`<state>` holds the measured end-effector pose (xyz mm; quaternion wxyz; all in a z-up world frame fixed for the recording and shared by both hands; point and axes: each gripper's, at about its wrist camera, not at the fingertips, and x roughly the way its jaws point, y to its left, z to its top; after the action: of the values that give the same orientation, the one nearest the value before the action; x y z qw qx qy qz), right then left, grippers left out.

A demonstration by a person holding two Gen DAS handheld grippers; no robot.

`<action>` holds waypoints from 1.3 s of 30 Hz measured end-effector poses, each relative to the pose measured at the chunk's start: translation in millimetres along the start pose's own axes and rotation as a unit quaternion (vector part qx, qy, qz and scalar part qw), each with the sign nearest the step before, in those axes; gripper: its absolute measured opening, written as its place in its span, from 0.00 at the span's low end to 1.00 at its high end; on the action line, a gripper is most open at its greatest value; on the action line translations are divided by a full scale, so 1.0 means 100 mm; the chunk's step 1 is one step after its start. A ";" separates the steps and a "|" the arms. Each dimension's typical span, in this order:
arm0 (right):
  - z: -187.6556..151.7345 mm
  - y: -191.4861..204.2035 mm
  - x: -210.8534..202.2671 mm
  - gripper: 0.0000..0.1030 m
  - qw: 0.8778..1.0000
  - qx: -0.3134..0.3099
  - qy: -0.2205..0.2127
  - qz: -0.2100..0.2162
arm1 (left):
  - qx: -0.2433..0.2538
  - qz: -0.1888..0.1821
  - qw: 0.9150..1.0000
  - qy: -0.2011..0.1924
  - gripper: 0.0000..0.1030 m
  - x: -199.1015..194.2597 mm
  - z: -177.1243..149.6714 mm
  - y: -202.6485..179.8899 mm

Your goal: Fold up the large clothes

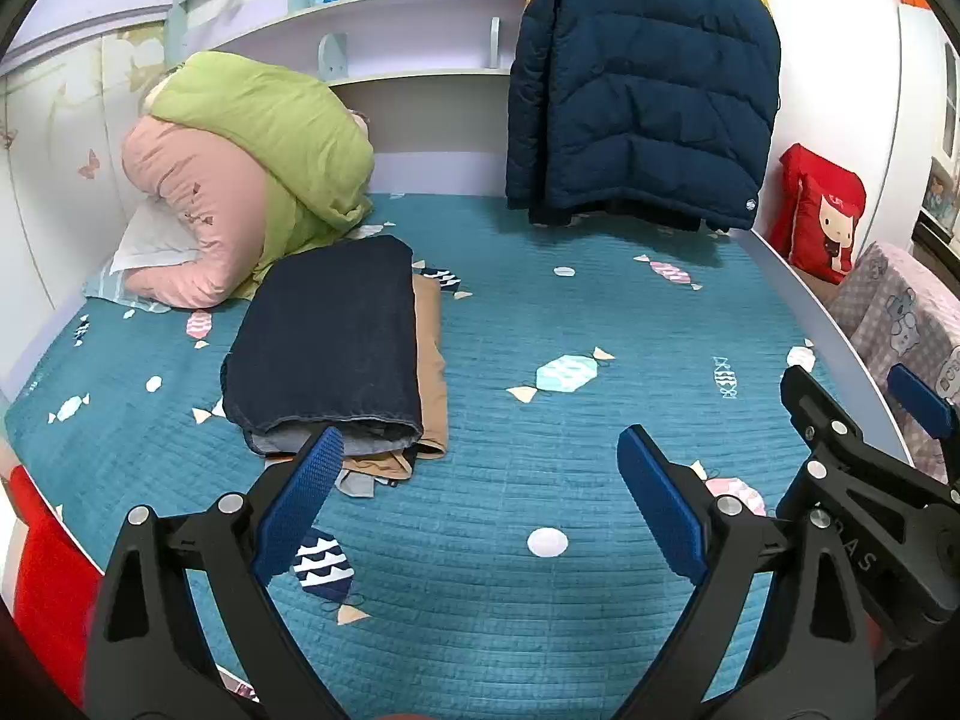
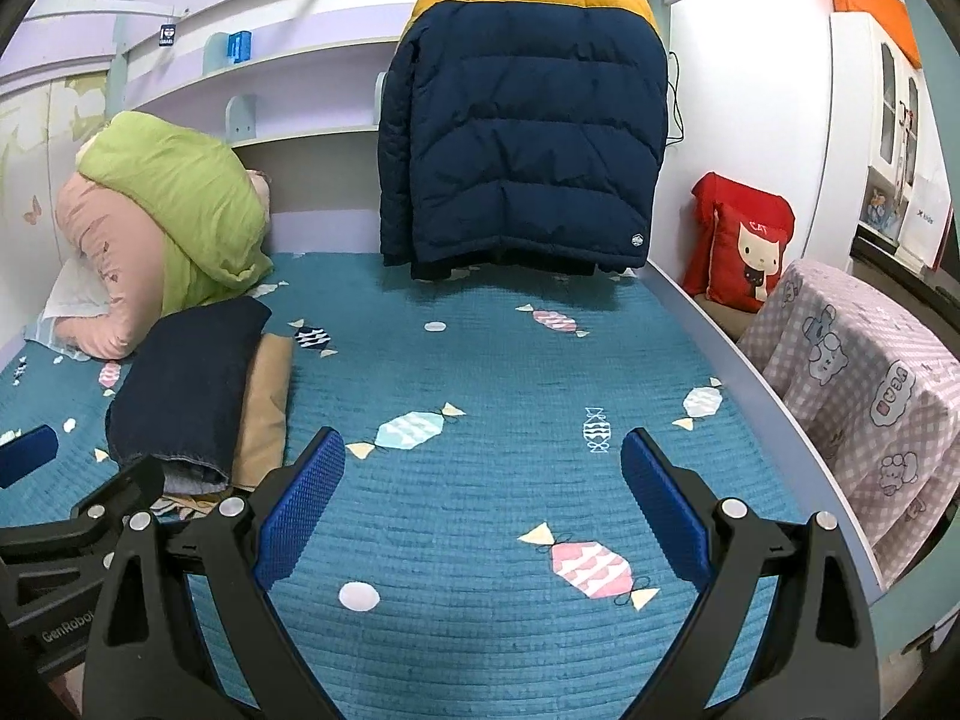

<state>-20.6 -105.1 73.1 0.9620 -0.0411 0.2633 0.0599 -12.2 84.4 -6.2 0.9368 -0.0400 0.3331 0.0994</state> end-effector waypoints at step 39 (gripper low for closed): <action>-0.01 0.07 -0.03 0.88 1.000 -0.007 0.000 -0.013 | -0.016 0.010 1.000 0.007 0.90 -0.07 -0.04 0.04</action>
<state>-24.5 -98.4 73.8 0.9624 -0.0513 0.2621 0.0492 -20.7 86.5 -5.3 0.9326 -0.0523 0.3387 0.1135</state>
